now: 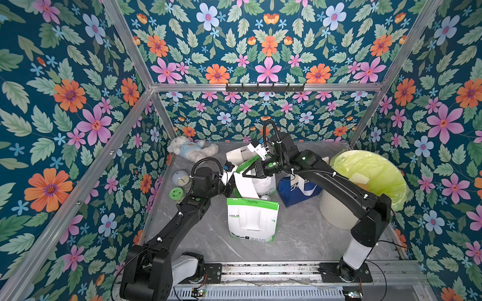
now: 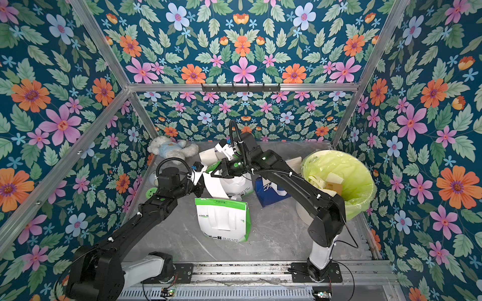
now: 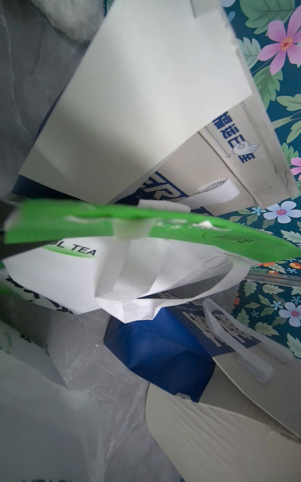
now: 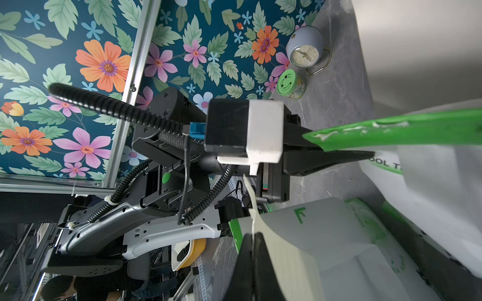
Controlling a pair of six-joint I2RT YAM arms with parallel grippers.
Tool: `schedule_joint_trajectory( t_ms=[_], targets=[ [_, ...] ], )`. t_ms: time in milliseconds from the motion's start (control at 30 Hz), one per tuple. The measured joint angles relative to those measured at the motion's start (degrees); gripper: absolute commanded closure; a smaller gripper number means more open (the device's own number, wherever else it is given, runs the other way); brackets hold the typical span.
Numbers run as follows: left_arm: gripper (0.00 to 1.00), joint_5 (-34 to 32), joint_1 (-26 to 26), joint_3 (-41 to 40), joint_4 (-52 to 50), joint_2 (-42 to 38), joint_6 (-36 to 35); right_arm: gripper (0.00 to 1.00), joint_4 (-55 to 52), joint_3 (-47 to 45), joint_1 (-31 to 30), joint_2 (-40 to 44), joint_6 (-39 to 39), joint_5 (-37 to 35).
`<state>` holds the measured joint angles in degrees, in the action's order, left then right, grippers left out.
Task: Shred takeout receipts and throw away
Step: Tear off the takeout receipt from the takeout bag, then shred the takeout receipt.
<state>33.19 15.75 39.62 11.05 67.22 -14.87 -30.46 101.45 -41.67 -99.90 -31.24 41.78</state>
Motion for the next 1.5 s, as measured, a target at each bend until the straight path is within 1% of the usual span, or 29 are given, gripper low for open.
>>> schedule_joint_trajectory(
  t_ms=[33,67,100,167,200,233,433,533,600,667,700,800,867,933,1000,1033,1067,1133,1267,1333,1400,1467,1500],
  targets=[
    [1.00,-0.33,0.00,0.07,0.00,-0.02,0.28,1.00,-0.09,-0.68,0.00,0.98,0.09,-0.94],
    [0.86,-0.72,0.00,0.13,-0.02,-0.11,0.61,1.00,-0.46,-1.18,-0.02,1.88,0.46,-1.95],
    [0.68,-1.75,0.00,0.24,-0.28,-0.39,1.18,1.00,-1.07,-1.64,-0.04,2.91,1.09,-3.06],
    [0.41,-3.67,0.00,0.33,-0.74,-1.55,1.40,1.00,-2.62,-2.73,-0.07,5.53,2.25,-5.99],
    [0.20,-5.01,0.00,0.37,-0.92,-2.64,1.64,1.00,-3.65,-3.32,-0.07,7.10,3.23,-7.50],
    [0.01,-5.64,0.00,0.46,-0.81,-3.85,1.81,1.00,-4.52,-3.93,-0.04,8.92,4.26,-9.31],
    [0.01,-9.29,-0.02,0.76,-0.17,-11.80,2.29,1.00,-7.91,-8.33,0.00,17.35,9.60,-18.23],
    [0.01,-10.45,0.00,2.10,-0.61,-14.38,2.08,1.00,-8.52,-11.28,0.04,21.84,11.82,-21.57],
    [0.01,-9.29,-0.07,4.68,-2.54,-15.04,0.72,1.00,-8.59,-13.35,0.04,24.55,12.76,-23.15],
    [0.03,-5.62,-0.09,8.79,-5.88,-14.69,-0.76,1.00,-8.46,-15.63,0.07,27.23,13.92,-24.72],
    [0.08,-3.04,-0.07,10.91,-7.61,-14.19,-1.42,1.00,-8.22,-16.61,0.04,28.37,14.51,-25.20],
    [0.15,6.23,0.04,17.31,-12.15,-11.26,-2.38,1.00,-6.93,-20.15,0.07,31.98,15.78,-26.16],
    [0.16,12.72,1.01,20.94,-14.29,-8.66,-1.64,1.00,-5.55,-23.02,0.04,34.42,16.68,-27.19],
    [0.15,16.17,4.09,23.47,-16.22,-6.78,-1.49,1.00,-3.32,-26.01,0.04,36.74,17.27,-27.34],
    [0.11,17.25,9.51,26.67,-19.10,-4.83,-2.03,1.00,-1.14,-28.65,0.04,38.93,17.77,-27.47],
    [0.04,17.44,12.48,28.61,-20.65,-3.58,-2.78,1.00,-0.09,-29.73,0.04,39.95,17.92,-27.43],
    [0.01,17.77,15.26,30.64,-21.94,-2.03,-3.61,1.00,0.83,-30.49,0.04,40.79,18.05,-27.43],
    [0.01,17.86,18.91,34.05,-24.24,1.01,-3.23,1.00,2.43,-31.19,0.04,41.90,18.36,-27.39],
    [0.01,17.64,23.50,37.86,-26.49,6.45,-1.70,1.00,4.13,-31.32,0.07,42.95,19.02,-26.27],
    [0.05,17.70,25.62,38.60,-26.95,7.72,-1.84,1.00,4.33,-31.21,0.07,43.28,19.12,-24.94],
    [0.13,18.56,26.84,38.95,-27.34,8.28,-2.05,1.00,4.52,-30.95,0.07,43.47,19.17,-23.47],
    [0.23,19.23,26.99,39.19,-27.34,8.57,-2.16,1.00,4.46,-30.67,0.04,43.69,19.12,-22.03],
    [0.30,19.41,26.97,39.21,-27.26,8.66,-2.12,1.00,4.46,-30.49,0.07,43.78,19.06,-21.24]
  ],
)
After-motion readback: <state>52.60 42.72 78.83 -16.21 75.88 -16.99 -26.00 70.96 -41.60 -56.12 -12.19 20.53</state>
